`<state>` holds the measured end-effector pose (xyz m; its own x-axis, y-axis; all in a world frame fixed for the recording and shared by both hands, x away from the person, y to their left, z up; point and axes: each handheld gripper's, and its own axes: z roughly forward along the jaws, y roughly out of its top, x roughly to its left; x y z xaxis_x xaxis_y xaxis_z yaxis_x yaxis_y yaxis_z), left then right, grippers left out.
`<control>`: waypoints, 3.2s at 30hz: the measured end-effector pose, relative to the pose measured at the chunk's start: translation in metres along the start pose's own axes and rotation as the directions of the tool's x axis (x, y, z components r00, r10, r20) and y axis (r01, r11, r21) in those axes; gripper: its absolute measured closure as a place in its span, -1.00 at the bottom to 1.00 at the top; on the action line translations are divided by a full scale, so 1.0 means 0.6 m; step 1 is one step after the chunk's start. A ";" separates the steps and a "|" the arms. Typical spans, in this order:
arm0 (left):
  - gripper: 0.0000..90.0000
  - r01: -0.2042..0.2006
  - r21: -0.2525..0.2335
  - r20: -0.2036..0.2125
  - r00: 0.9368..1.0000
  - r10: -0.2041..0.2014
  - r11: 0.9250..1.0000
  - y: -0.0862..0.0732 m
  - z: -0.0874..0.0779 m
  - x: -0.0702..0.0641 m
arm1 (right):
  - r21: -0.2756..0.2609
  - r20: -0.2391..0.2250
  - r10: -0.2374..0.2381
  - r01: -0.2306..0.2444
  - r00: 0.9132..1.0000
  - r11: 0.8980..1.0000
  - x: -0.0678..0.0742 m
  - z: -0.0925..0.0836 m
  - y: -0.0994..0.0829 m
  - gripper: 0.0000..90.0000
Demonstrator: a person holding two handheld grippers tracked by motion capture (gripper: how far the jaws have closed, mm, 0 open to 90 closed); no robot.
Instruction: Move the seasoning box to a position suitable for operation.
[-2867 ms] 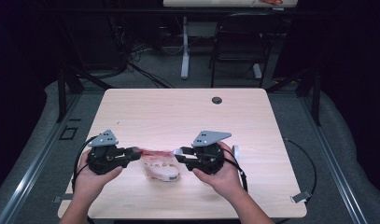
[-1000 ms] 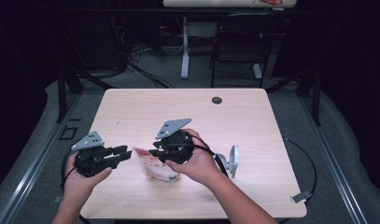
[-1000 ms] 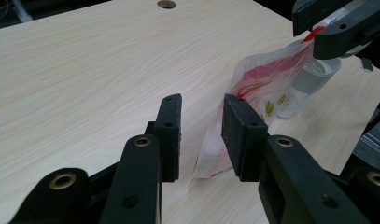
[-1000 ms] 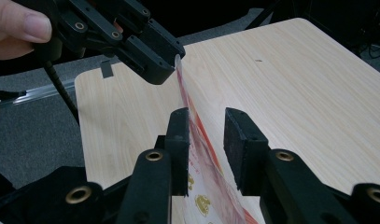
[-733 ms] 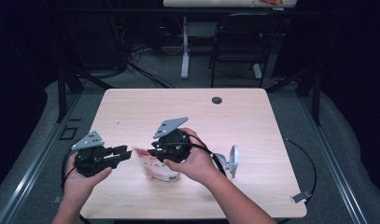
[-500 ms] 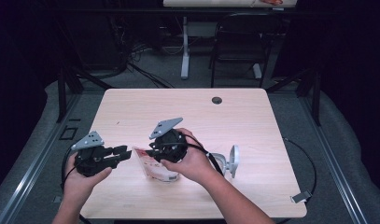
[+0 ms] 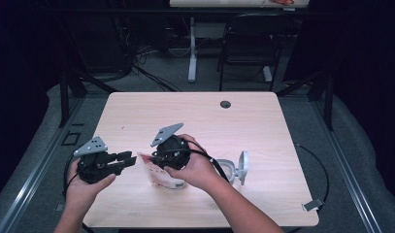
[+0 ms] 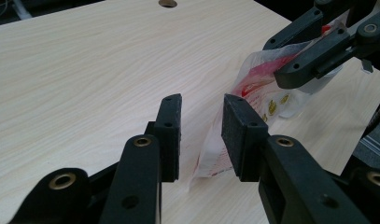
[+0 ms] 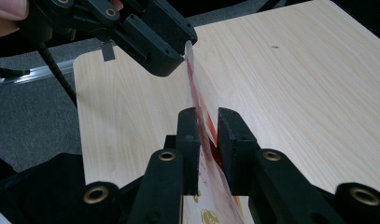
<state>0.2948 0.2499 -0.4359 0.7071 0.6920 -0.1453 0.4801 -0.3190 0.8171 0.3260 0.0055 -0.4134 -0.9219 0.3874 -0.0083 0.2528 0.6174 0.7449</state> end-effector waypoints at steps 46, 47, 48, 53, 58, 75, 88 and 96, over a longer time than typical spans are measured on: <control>0.47 0.014 0.001 0.001 1.000 -0.014 1.000 -0.005 0.003 0.005 | 0.094 0.001 -0.126 0.125 0.992 0.988 0.002 0.018 0.019 1.00; 0.46 0.011 0.001 0.003 1.000 -0.011 1.000 -0.005 0.003 0.005 | 0.094 0.006 -0.128 0.127 0.992 0.987 0.001 0.017 0.019 1.00; 0.44 0.011 0.000 0.003 1.000 -0.011 1.000 -0.005 0.003 0.005 | 0.087 0.005 -0.122 0.122 0.992 0.989 0.000 0.016 0.017 1.00; 0.35 0.002 -0.001 -0.007 1.000 -0.002 1.000 -0.006 0.005 0.006 | 0.073 0.004 -0.115 0.114 0.993 0.991 -0.004 0.009 0.012 1.00; 0.27 0.002 -0.009 -0.001 1.000 -0.002 1.000 -0.009 0.010 0.009 | 0.051 -0.006 -0.097 0.097 0.995 0.994 -0.011 -0.003 0.006 1.00; 0.11 -0.024 -0.009 0.063 0.998 0.024 1.000 -0.012 0.031 -0.007 | 0.002 0.005 -0.115 0.115 0.993 0.993 -0.010 -0.053 0.006 1.00; 0.05 -0.046 -0.021 0.148 0.988 0.049 0.999 -0.017 0.057 -0.024 | -0.033 0.010 -0.122 0.122 0.992 0.992 -0.010 -0.084 0.016 1.00; 0.04 -0.092 -0.019 0.174 0.980 0.094 0.996 -0.019 0.073 -0.035 | -0.035 0.017 -0.127 0.128 0.992 0.991 -0.012 -0.094 0.015 1.00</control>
<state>0.2970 0.2106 -0.4668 0.8287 0.5356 -0.1625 0.4029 -0.3694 0.8374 0.3181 -0.0304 -0.3691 -0.9413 0.3175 -0.1146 0.1224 0.6376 0.7606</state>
